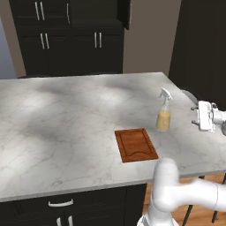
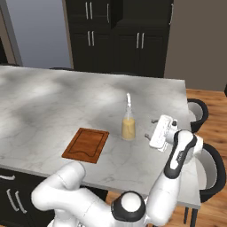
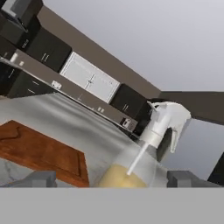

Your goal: Grab the spray bottle from the cabinet, then place it next to the cutting board for sanitizing. Then grab the dish brush from the countertop next to the sink and place it next to the cutting board.

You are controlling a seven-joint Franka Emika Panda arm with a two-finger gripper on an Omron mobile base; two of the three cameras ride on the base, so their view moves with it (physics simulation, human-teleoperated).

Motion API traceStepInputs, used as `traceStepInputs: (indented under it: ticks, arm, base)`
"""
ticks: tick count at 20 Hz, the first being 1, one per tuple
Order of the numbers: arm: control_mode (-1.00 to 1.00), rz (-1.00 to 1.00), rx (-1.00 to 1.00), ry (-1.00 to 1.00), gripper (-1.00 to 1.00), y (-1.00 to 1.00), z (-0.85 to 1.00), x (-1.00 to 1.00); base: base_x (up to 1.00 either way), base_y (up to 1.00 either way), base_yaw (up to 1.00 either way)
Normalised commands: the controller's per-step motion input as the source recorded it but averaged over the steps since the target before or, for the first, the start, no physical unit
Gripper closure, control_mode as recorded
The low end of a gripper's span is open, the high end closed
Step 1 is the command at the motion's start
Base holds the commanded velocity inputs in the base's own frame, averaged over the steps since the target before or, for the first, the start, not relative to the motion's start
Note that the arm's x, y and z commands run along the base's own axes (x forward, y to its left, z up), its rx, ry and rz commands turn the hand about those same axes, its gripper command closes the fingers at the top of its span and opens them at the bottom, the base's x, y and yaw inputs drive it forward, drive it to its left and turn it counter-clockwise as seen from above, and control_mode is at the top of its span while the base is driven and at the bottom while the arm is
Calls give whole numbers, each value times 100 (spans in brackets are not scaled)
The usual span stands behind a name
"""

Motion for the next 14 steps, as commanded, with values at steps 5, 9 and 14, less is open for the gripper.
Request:
traceStepInputs:
  ticks: [5, 9, 14]
  arm:
    - [-100, -34, -1, 1, -100, 12, 22, -98]
    - [-100, -36, -2, 12, -100, 20, 42, -86]
    - [-100, -46, -1, 33, -100, 20, 59, -37]
  base:
    - [0, 0, 0]
    - [0, 0, 0]
    - [0, 0, 0]
